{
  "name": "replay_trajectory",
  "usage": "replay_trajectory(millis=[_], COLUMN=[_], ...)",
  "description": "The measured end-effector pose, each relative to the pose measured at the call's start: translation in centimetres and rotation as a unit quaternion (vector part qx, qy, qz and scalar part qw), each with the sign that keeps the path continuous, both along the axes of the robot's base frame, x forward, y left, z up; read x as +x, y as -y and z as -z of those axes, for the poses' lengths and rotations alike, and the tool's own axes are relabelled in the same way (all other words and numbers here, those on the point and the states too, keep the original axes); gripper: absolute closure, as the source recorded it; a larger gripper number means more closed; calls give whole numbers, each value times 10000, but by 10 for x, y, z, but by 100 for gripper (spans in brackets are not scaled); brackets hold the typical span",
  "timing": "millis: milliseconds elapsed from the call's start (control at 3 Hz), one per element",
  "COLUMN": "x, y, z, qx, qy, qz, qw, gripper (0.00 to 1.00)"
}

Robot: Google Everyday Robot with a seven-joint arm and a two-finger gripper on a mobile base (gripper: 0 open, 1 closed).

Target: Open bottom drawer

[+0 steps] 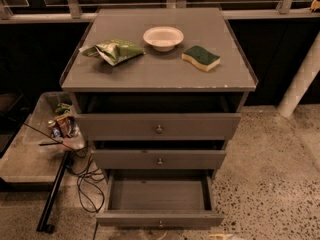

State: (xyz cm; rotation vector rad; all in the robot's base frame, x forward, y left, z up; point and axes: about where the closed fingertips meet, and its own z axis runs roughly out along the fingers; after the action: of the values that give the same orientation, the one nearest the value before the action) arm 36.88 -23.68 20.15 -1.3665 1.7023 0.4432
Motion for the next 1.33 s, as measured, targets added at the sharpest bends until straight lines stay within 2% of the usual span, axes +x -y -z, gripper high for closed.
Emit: replay_trajectory(millis=[1000,1333], x=[0,42], y=[0,-18], z=[0,-14], qx=[1,-303], qy=[-2,209], qz=[3,-142], qw=[10000,9992], gripper=[12,0])
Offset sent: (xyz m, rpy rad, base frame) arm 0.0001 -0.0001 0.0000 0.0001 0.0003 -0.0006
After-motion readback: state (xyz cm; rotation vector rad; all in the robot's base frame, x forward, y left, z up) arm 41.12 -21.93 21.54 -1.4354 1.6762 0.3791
